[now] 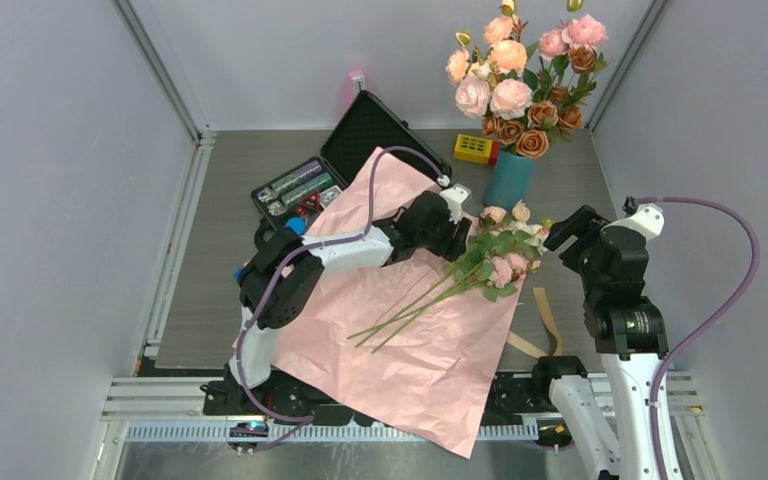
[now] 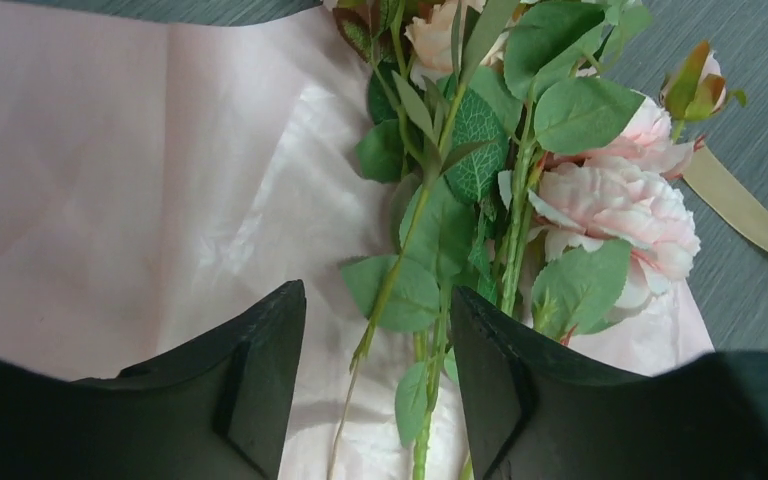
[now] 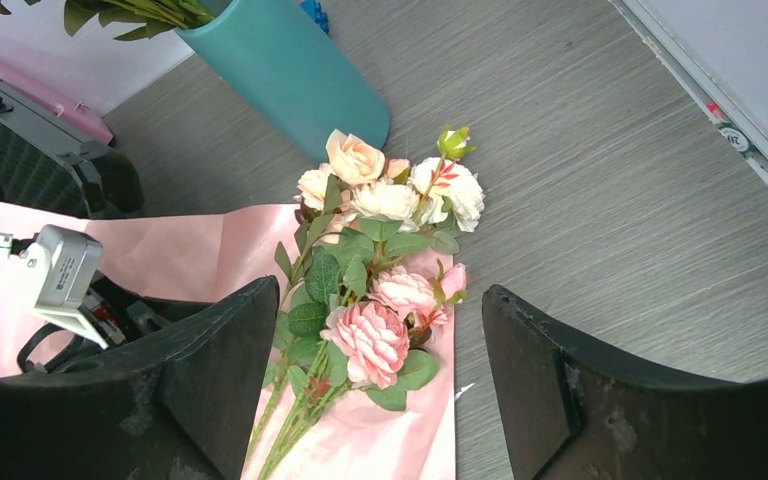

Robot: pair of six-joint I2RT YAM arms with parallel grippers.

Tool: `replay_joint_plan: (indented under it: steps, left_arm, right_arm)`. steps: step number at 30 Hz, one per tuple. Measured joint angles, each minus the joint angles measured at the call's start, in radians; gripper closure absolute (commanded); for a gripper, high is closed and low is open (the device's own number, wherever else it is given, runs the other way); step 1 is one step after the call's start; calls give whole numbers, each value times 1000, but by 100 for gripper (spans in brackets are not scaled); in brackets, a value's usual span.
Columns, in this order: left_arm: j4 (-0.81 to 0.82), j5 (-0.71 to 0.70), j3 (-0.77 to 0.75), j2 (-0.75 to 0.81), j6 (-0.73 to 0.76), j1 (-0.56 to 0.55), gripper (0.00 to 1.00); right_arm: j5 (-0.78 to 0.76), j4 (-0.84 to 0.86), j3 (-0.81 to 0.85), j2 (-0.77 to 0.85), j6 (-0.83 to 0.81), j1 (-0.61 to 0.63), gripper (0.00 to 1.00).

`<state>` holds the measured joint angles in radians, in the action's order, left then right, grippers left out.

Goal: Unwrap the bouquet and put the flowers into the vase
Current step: Pick up the fake flower from the wrapping paper.

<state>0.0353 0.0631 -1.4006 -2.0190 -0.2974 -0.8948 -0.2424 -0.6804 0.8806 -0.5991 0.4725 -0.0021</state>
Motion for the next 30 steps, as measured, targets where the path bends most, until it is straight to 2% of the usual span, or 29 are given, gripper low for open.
replay_joint_plan:
  steps: [4, 15, 19, 24, 30]
  left_arm:
    - [2, -8, -53, -49, 27, -11, 52]
    - [-6, -10, -138, -163, 72, -30, 62]
    - [-8, -11, -167, -170, 101, -39, 84]
    - [-29, -11, -217, -180, 153, -61, 100]
    - [-23, -9, -194, -178, 172, -68, 100]
  right_arm:
    - [2, 6, 0, 3, -7, 0, 22]
    - [2, 7, 0, 3, -18, 0, 23]
    - [7, 7, 0, 3, -21, 0, 23]
    - [14, 7, 0, 3, -23, 0, 24]
    - [33, 16, 0, -10, -23, 0, 25]
